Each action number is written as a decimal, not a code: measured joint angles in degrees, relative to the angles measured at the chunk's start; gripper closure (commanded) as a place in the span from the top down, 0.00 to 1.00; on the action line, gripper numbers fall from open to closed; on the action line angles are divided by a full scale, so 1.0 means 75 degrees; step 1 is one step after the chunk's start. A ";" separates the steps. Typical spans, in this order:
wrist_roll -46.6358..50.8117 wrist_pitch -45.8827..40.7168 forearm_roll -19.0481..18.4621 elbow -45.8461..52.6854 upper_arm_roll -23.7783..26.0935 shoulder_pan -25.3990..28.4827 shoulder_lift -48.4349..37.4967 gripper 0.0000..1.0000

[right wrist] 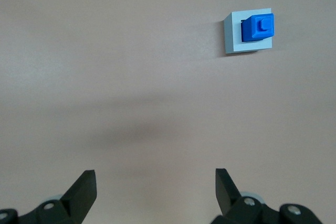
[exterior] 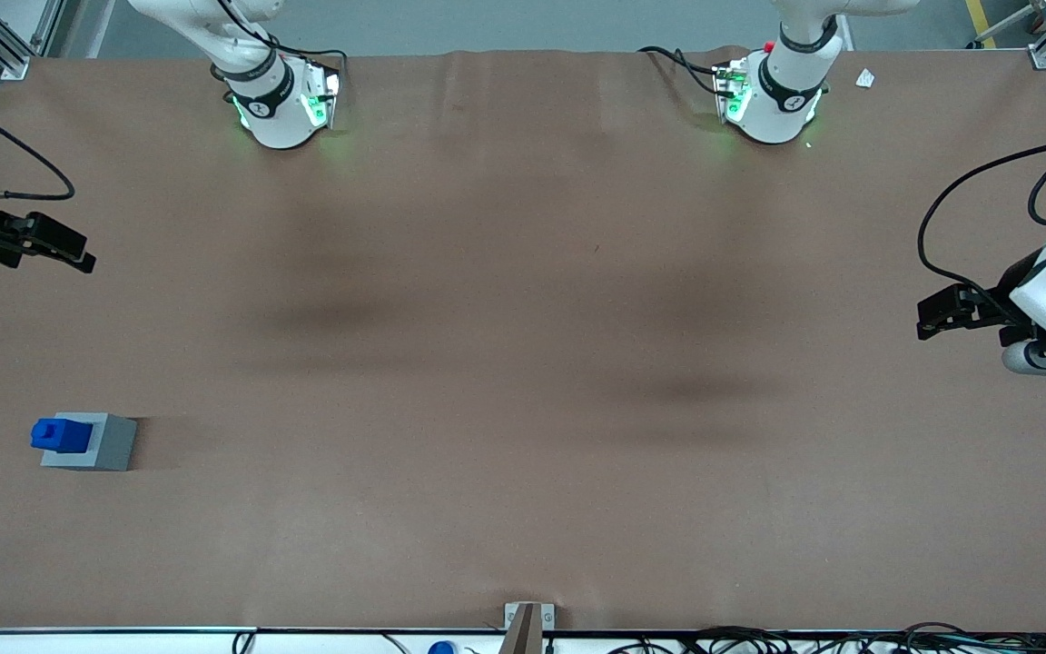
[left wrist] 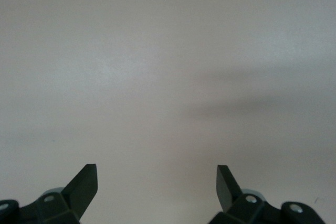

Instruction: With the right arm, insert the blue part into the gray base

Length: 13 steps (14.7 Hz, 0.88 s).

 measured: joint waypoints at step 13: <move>0.0001 0.0075 -0.0100 0.0062 0.0032 0.0048 -0.0089 1.00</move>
